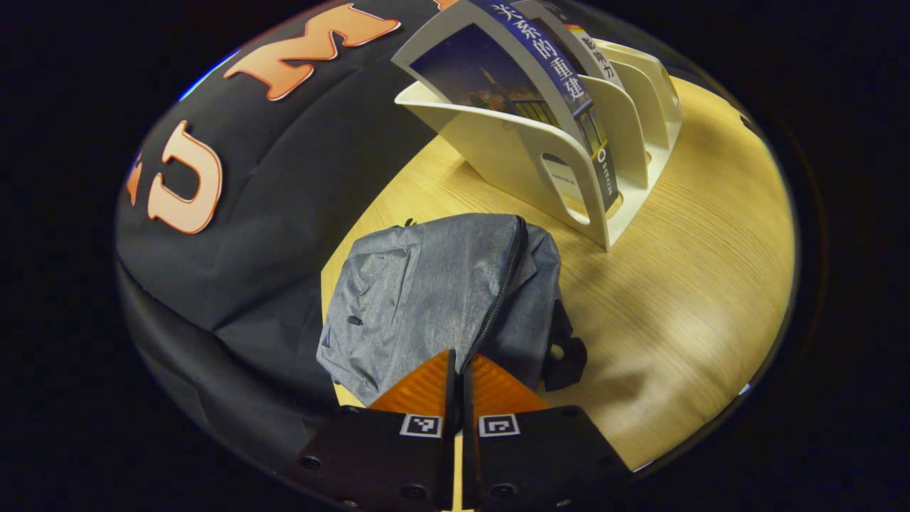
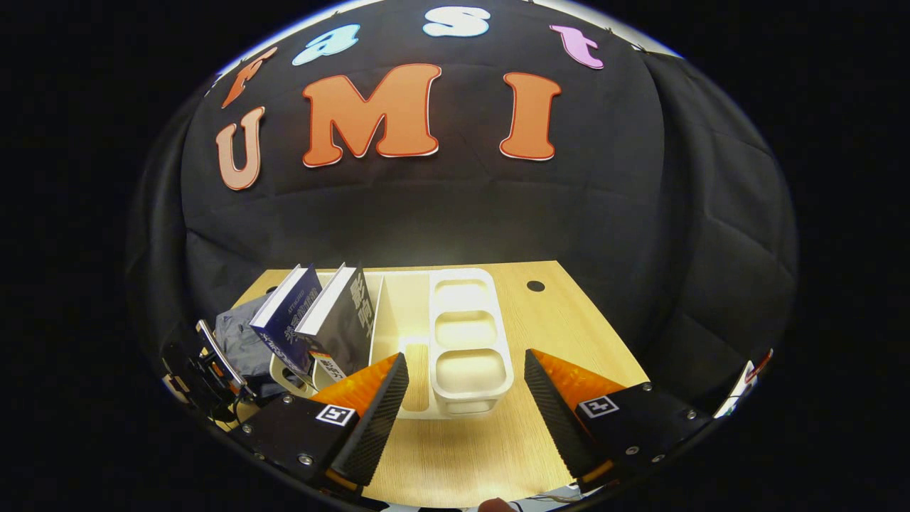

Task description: Open the schoolbag, grab two books from the bookshelf and put them into the schoolbag.

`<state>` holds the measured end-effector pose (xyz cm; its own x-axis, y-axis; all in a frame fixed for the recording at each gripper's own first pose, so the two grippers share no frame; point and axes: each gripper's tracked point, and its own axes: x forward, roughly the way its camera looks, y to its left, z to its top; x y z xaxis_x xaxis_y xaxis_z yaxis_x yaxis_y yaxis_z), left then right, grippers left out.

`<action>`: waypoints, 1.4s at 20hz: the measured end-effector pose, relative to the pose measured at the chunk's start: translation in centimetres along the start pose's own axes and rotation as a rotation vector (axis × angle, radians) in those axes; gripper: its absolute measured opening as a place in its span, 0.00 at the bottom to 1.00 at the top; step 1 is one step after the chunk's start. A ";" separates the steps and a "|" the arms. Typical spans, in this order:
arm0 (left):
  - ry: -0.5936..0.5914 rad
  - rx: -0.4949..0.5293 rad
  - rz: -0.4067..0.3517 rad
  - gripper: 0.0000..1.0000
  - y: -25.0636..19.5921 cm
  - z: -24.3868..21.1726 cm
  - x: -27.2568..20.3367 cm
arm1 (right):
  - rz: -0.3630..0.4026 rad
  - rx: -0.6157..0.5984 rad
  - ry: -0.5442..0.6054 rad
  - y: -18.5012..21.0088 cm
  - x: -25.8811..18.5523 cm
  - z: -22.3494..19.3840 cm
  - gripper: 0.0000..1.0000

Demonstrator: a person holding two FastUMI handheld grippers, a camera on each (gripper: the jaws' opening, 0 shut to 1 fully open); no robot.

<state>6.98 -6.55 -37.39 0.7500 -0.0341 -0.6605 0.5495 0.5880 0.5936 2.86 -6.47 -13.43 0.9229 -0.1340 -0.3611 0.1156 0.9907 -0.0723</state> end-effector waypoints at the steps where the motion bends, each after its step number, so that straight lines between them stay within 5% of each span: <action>1: 0.014 0.020 -0.010 0.04 0.2 0.0 -0.1 | 0.006 0.011 0.001 0.0 0.1 0.0 0.98; 10: 0.022 -0.060 -0.120 0.02 4.6 1.4 -2.2 | -0.025 0.076 -0.025 2.2 -1.2 1.1 0.98; 20: -0.113 -0.151 -0.194 0.01 13.4 3.2 -4.2 | -0.174 0.166 -0.067 8.8 -5.6 -2.0 0.98; 28: -0.085 -0.127 -0.160 0.01 17.7 3.8 -6.1 | -0.088 0.196 -0.055 10.5 -5.4 -1.2 0.98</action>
<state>13.55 1.03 -21.10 0.6881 -0.2003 -0.6975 0.6174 0.6666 0.4177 -1.37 4.66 -13.33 0.9243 -0.2236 -0.3094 0.2606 0.9618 0.0833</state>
